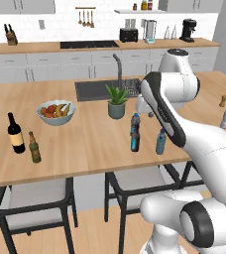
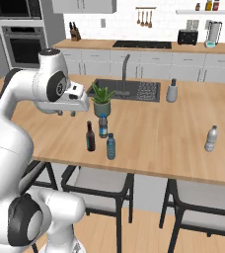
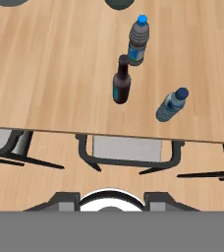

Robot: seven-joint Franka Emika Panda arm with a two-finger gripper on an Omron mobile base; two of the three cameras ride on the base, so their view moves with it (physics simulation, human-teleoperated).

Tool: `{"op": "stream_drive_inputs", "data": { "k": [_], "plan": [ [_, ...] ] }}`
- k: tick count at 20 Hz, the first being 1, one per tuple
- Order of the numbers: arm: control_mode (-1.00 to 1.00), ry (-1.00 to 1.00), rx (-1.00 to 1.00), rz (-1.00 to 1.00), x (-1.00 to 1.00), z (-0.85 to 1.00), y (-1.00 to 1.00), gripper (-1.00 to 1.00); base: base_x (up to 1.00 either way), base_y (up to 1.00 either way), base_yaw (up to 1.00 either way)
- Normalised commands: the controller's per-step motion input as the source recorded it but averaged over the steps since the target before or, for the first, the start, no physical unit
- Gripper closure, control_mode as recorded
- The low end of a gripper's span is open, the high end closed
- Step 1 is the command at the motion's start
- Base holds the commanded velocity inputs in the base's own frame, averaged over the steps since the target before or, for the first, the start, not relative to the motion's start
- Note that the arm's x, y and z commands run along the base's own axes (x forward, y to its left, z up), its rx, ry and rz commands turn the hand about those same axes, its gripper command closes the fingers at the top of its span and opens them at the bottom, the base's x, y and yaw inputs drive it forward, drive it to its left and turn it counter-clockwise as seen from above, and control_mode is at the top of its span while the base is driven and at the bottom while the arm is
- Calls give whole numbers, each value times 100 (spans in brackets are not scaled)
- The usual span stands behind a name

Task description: Move the plastic bottles in the middle to the plastics group, and the glass bottles in the middle to the glass group.

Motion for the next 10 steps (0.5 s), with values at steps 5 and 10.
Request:
{"op": "stream_drive_inputs", "data": {
  "k": [5,10],
  "plan": [
    [-100,0,0,0,-13,-6,-3,-100,0,0,0],
    [-100,0,0,0,-21,-24,-18,-100,0,0,0]
  ]
}}
